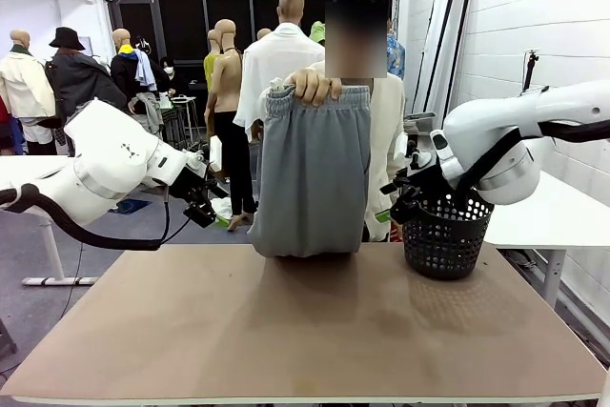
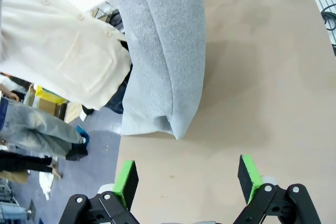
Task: Fold the training pants.
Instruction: Grab both ends of the Training pants handed by a person, then release the ends of the Training pants and then grab the overlapped ends.
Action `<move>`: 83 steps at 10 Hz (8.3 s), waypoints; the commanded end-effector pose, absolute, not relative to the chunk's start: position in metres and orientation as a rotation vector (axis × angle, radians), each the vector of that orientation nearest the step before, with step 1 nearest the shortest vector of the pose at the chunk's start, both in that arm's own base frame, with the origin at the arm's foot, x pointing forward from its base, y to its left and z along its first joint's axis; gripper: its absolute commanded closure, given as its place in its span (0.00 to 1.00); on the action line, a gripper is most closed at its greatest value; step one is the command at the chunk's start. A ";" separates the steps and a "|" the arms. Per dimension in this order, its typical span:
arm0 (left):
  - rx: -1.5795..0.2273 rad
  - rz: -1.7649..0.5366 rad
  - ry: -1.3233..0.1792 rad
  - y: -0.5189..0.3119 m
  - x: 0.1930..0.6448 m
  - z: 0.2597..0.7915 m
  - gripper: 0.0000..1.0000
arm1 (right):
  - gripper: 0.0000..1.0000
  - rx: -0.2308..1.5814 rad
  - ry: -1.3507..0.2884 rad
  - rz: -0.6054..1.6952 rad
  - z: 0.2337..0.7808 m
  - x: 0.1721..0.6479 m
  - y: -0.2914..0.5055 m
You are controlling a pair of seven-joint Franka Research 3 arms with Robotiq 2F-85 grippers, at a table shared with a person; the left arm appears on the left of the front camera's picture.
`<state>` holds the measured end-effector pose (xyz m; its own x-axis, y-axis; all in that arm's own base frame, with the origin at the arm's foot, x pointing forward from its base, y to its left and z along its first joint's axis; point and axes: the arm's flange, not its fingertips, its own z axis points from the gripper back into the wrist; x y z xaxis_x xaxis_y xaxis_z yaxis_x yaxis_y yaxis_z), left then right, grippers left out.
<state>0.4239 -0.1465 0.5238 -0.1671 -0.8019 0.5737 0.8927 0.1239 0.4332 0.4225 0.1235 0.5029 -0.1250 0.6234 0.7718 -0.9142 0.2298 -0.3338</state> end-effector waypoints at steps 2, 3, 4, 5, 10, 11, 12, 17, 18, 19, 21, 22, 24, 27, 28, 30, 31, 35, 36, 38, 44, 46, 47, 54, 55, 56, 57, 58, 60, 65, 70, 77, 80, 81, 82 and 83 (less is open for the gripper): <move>-0.134 -1.502 -0.879 -0.146 0.424 0.524 0.00 | 0.00 0.362 -1.027 1.380 0.494 0.435 0.124; -0.134 -1.502 -0.879 -0.146 0.424 0.524 0.00 | 0.00 0.387 -1.045 1.369 0.501 0.426 0.123; -0.134 -1.502 -0.879 -0.146 0.424 0.524 0.00 | 0.00 0.387 -1.045 1.369 0.501 0.426 0.123; -0.134 -1.502 -0.879 -0.146 0.424 0.524 0.00 | 0.00 0.387 -1.045 1.369 0.501 0.426 0.123; -0.253 -1.555 -1.017 -0.156 0.455 0.523 0.00 | 0.00 0.558 -1.067 1.360 0.497 0.439 0.130; -0.276 -1.559 -1.039 -0.157 0.458 0.523 0.00 | 0.00 0.570 -1.082 1.359 0.496 0.440 0.130; -0.306 -1.564 -1.048 -0.160 0.458 0.523 0.00 | 0.00 0.577 -1.097 1.358 0.497 0.440 0.131; -0.387 -1.536 -1.114 -0.172 0.464 0.523 0.00 | 0.00 0.621 -1.235 1.363 0.502 0.441 0.135; -0.404 -1.516 -1.125 -0.174 0.462 0.524 0.00 | 0.00 0.629 -1.233 1.362 0.505 0.438 0.134; -0.423 -1.505 -1.126 -0.175 0.462 0.526 0.00 | 0.00 0.643 -1.240 1.365 0.506 0.439 0.135; -0.480 -1.517 -1.144 -0.180 0.462 0.532 0.00 | 0.00 0.658 -1.272 1.379 0.509 0.440 0.136; -0.500 -1.532 -1.148 -0.183 0.461 0.536 0.00 | 0.00 0.674 -1.277 1.386 0.512 0.440 0.137; -0.548 -1.554 -1.153 -0.187 0.460 0.545 0.00 | 0.00 0.723 -1.295 1.399 0.518 0.441 0.138; -0.592 -1.531 -1.167 -0.193 0.453 0.555 0.00 | 0.00 0.772 -1.335 1.418 0.529 0.438 0.142; -0.590 -1.511 -1.183 -0.195 0.453 0.558 0.00 | 0.00 0.811 -1.337 1.426 0.532 0.439 0.144; -0.604 -1.468 -1.224 -0.199 0.450 0.567 0.00 | 0.00 0.843 -1.349 1.442 0.540 0.436 0.148; -0.609 -1.454 -1.240 -0.201 0.448 0.571 0.00 | 0.00 0.843 -1.357 1.446 0.544 0.436 0.151; -0.677 -1.448 -1.248 -0.204 0.440 0.583 0.00 | 0.00 0.839 -1.362 1.460 0.553 0.433 0.160; -0.670 -1.446 -1.226 -0.201 0.437 0.583 0.00 | 0.00 0.840 -1.320 1.467 0.551 0.429 0.154; -0.637 -1.475 -1.243 -0.207 0.442 0.582 0.00 | 0.00 0.840 -1.320 1.467 0.551 0.429 0.154; -0.705 -1.414 -1.259 -0.222 0.437 0.599 0.00 | 0.00 0.868 -1.344 1.401 0.566 0.439 0.169; -0.753 -1.366 -1.233 -0.227 0.440 0.600 0.00 | 0.00 0.905 -1.343 1.380 0.571 0.438 0.171; -0.772 -1.354 -1.221 -0.227 0.443 0.599 0.00 | 0.00 0.935 -1.335 1.367 0.573 0.441 0.172; -0.880 -1.314 -1.220 -0.238 0.447 0.601 0.00 | 0.00 1.064 -1.253 1.328 0.585 0.451 0.182; -0.898 -1.338 -1.224 -0.242 0.451 0.601 0.00 | 0.00 1.070 -1.251 1.331 0.586 0.452 0.185; -0.921 -1.360 -1.227 -0.245 0.453 0.602 0.00 | 0.00 1.073 -1.253 1.331 0.587 0.452 0.188; -0.938 -1.373 -1.219 -0.248 0.454 0.602 0.00 | 0.00 1.074 -1.255 1.333 0.587 0.452 0.189; -0.954 -1.385 -1.215 -0.251 0.455 0.604 0.00 | 0.00 1.077 -1.255 1.333 0.586 0.454 0.191; -0.985 -1.396 -1.210 -0.254 0.453 0.606 0.00 | 0.00 1.080 -1.258 1.324 0.586 0.456 0.196; -1.024 -1.374 -1.257 -0.260 0.457 0.604 0.00 | 0.00 1.107 -1.282 1.270 0.587 0.461 0.200; -1.070 -1.316 -1.295 -0.256 0.458 0.605 0.94 | 0.97 1.171 -1.204 1.219 0.588 0.463 0.199; -1.046 -1.257 -1.157 -0.255 0.486 0.586 1.00 | 1.00 1.147 -1.159 1.208 0.585 0.466 0.199; -1.063 -1.267 -1.210 -0.254 0.471 0.585 1.00 | 1.00 1.166 -1.168 1.208 0.576 0.461 0.193; -1.063 -1.267 -1.210 -0.254 0.471 0.585 1.00 | 1.00 1.166 -1.168 1.208 0.576 0.461 0.193; -1.063 -1.267 -1.210 -0.254 0.471 0.585 1.00 | 1.00 1.166 -1.168 1.208 0.576 0.461 0.193; -1.063 -1.267 -1.210 -0.254 0.471 0.585 1.00 | 1.00 1.166 -1.168 1.208 0.576 0.461 0.193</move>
<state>0.4773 -0.2542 0.5855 -0.0589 -0.1251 0.9904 0.9967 0.0489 0.0655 0.4627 0.1935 0.5726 0.0186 0.0645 0.9977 -0.9995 0.0285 0.0168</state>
